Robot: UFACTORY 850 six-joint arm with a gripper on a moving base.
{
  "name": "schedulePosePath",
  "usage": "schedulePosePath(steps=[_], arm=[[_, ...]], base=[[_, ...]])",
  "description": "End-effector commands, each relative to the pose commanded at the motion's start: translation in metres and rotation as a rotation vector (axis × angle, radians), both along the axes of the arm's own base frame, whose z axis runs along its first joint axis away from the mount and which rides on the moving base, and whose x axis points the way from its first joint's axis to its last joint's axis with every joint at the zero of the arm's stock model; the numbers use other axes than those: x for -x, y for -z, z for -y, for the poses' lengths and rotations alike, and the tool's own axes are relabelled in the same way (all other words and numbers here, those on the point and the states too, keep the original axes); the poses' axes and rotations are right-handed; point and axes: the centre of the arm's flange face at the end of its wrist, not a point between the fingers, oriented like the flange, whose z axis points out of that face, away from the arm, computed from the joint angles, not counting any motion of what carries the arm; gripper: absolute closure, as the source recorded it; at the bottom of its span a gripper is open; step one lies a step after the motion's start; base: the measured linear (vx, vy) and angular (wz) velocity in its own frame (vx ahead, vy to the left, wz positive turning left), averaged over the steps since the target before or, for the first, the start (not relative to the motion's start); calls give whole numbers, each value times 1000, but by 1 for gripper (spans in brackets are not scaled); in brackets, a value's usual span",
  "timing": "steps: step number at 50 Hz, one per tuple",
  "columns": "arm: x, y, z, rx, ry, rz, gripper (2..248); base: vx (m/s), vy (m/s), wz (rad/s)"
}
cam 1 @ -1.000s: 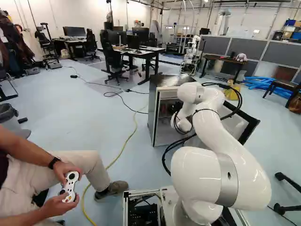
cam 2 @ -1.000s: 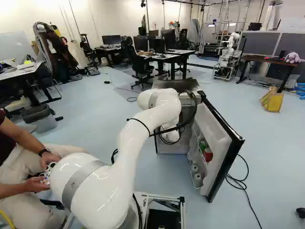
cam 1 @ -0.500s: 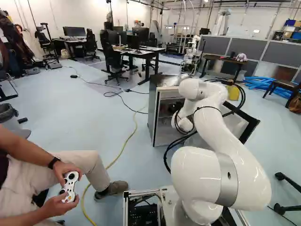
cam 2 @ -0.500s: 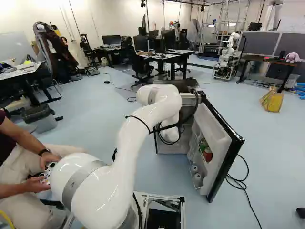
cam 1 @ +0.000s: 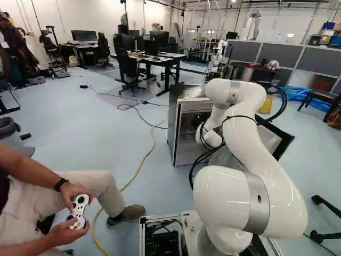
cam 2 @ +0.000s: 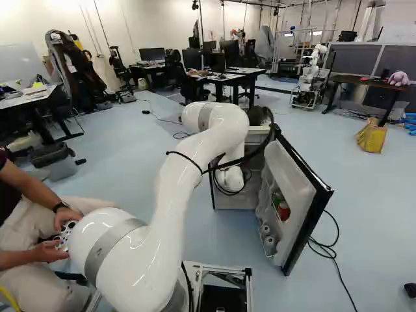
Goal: Grab a drink from the fridge
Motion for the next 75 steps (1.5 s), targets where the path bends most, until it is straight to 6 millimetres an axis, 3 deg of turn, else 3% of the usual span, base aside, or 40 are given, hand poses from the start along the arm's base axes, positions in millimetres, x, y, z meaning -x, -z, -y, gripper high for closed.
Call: schedulePosePath(steps=[24, 75], arm=[[40, -20, -7, -22, 15, -53, 163], [129, -106, -25, -44, 52, -101, 163]], base=[[0, 0, 0], [0, 0, 0]])
